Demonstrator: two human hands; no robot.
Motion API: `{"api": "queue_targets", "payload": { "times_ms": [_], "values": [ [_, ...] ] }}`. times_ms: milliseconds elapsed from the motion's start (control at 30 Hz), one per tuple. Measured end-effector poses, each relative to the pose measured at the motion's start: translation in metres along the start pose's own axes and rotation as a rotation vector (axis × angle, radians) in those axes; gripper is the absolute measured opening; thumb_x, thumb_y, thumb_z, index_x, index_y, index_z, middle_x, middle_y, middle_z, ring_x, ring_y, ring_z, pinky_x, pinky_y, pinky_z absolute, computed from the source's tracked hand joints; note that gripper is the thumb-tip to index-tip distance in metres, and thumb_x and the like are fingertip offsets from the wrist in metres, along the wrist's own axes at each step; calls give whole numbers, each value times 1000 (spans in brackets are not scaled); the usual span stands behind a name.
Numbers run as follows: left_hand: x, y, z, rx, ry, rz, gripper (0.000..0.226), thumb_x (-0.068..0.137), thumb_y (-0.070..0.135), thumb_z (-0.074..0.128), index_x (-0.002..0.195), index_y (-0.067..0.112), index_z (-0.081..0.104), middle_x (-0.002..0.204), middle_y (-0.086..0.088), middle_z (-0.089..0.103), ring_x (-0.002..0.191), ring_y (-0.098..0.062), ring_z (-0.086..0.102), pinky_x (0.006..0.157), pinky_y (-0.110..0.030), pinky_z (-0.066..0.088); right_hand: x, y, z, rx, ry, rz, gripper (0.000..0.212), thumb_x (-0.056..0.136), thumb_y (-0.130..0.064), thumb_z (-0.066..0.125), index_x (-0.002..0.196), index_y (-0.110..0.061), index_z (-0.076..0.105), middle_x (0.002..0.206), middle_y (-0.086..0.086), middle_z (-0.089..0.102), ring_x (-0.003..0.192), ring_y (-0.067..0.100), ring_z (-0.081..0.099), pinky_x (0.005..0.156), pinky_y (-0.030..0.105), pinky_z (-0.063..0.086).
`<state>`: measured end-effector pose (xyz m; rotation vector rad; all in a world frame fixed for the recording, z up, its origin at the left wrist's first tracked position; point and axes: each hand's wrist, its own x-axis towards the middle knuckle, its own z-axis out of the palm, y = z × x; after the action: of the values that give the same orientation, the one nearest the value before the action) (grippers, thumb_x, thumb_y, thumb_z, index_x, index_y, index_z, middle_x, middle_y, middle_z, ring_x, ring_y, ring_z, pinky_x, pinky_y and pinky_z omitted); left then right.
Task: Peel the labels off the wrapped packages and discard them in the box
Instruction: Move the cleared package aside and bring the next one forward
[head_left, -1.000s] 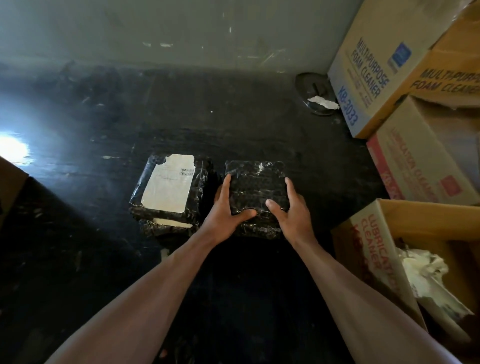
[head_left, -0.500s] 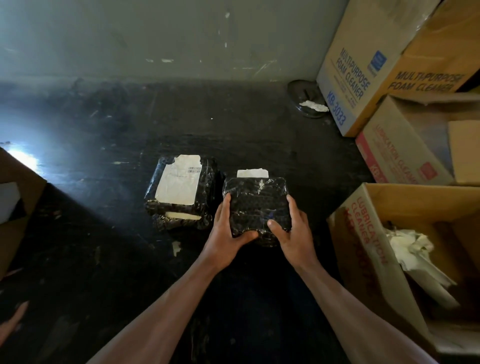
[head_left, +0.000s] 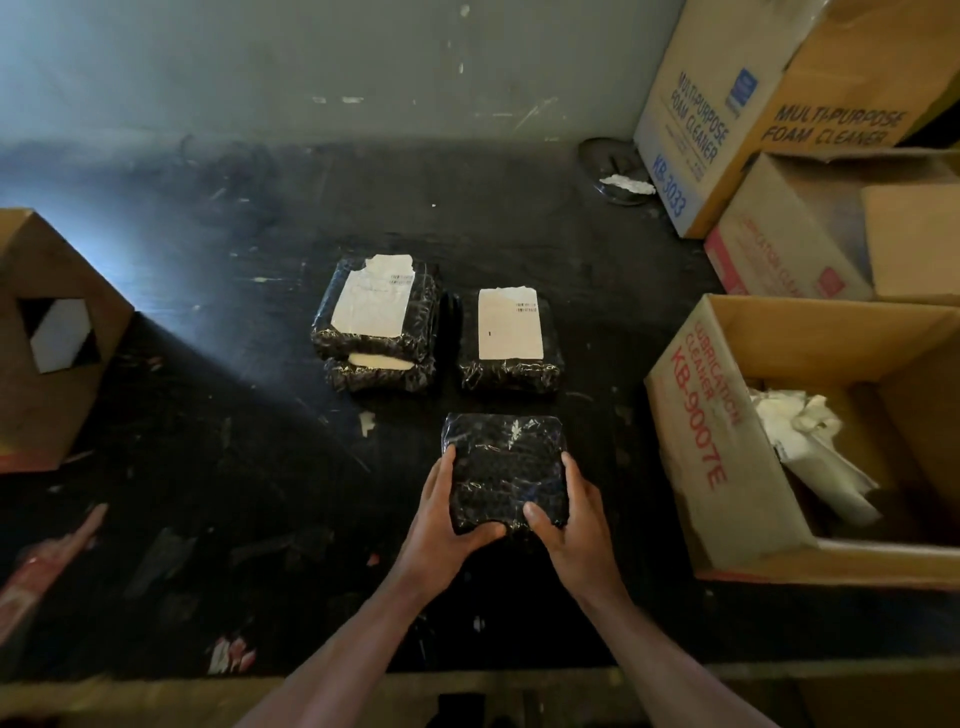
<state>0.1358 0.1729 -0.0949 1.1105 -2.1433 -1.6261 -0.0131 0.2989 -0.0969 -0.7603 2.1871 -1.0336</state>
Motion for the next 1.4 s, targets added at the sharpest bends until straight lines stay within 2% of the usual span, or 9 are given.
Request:
{"api": "queue_targets", "payload": {
  "times_ms": [133,333,867,933,1033,1067,1200,1300,1400],
  "values": [
    [-6,-14,6,29,-2,4,112,76,33,85,149,47,0,143,36,16,129,23,21,100,1,24,-5,16,11,-17,-5,9,87,92,-49,62,160,-32,10,158,5,24,141,21,36,102,28,33],
    [-5,-17,7,8,8,-17,118,75,34,85,158,31,2,151,22,16,139,3,22,107,-14,25,-6,19,15,-35,10,-17,86,94,-49,61,160,-32,8,160,3,21,142,20,34,104,29,34],
    [-10,-8,4,37,11,-39,119,73,39,86,158,35,3,159,12,15,143,-4,21,115,-31,28,-7,14,10,-93,11,-9,86,94,-49,60,160,-33,8,159,6,25,140,20,38,104,30,36],
    [-12,-7,3,42,19,-38,115,73,40,86,156,37,7,154,18,18,140,0,22,115,-31,29,-7,13,8,-97,8,-2,86,93,-50,61,160,-33,8,159,5,24,140,20,39,104,32,39],
    [-11,0,-2,28,63,-26,102,74,38,86,149,45,16,141,33,26,126,19,31,105,-18,33,-7,7,0,-110,6,-6,88,92,-50,62,160,-32,9,159,2,22,140,18,38,100,31,41],
    [-8,4,-5,22,75,-27,101,74,39,85,148,45,18,142,31,28,128,17,32,105,-18,32,-5,5,-3,-117,6,-4,88,92,-51,62,160,-31,10,160,1,21,141,18,37,101,31,40],
    [14,29,-19,11,95,-55,111,76,46,82,158,32,9,163,8,18,147,-15,23,117,-38,26,14,-14,-19,-124,54,6,88,89,-52,64,159,-29,17,162,0,23,144,17,35,111,37,40],
    [41,47,-28,18,113,-55,109,79,47,79,159,29,7,165,2,16,149,-20,20,118,-43,26,40,-36,-31,-149,94,-22,84,86,-55,64,156,-25,29,156,-1,35,140,15,41,112,41,42],
    [72,59,-32,18,122,-63,103,82,47,76,159,26,10,165,0,18,150,-20,19,119,-42,26,71,-62,-43,-214,123,-67,76,88,-54,63,152,-22,37,149,-1,44,132,13,48,107,35,45]
  ]
}}
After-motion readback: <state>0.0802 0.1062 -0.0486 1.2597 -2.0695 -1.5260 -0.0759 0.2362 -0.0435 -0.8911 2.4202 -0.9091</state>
